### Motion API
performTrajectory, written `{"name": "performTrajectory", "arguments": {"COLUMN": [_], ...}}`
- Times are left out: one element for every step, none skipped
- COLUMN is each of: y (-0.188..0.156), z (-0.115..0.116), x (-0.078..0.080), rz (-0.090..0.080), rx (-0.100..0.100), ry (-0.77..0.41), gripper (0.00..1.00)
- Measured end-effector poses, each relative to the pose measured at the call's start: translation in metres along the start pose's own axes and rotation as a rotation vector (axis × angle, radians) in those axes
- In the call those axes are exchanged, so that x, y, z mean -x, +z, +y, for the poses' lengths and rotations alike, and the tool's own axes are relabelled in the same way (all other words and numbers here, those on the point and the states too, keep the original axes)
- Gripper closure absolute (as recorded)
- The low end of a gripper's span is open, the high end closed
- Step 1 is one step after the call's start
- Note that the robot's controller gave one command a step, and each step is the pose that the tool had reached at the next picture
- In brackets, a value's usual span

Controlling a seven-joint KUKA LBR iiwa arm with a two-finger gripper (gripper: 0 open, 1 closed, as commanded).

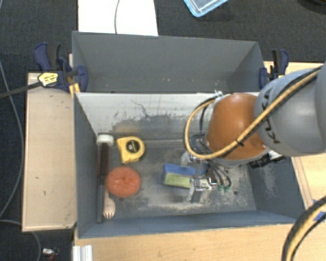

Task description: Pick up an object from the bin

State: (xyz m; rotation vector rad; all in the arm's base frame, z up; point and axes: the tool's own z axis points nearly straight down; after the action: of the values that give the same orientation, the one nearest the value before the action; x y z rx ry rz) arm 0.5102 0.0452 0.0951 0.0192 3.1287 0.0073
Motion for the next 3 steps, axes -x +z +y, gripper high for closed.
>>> {"name": "performTrajectory", "arguments": {"y": [0.025,0.024,-0.038], "z": [-0.014,-0.014,-0.012], "x": [0.005,0.005,0.002], "rz": [0.006,0.006,0.010], "rx": [-0.001,-0.001,-0.002], "ry": [-0.065,-0.064,-0.062], "gripper": [1.00,1.00,1.00]}}
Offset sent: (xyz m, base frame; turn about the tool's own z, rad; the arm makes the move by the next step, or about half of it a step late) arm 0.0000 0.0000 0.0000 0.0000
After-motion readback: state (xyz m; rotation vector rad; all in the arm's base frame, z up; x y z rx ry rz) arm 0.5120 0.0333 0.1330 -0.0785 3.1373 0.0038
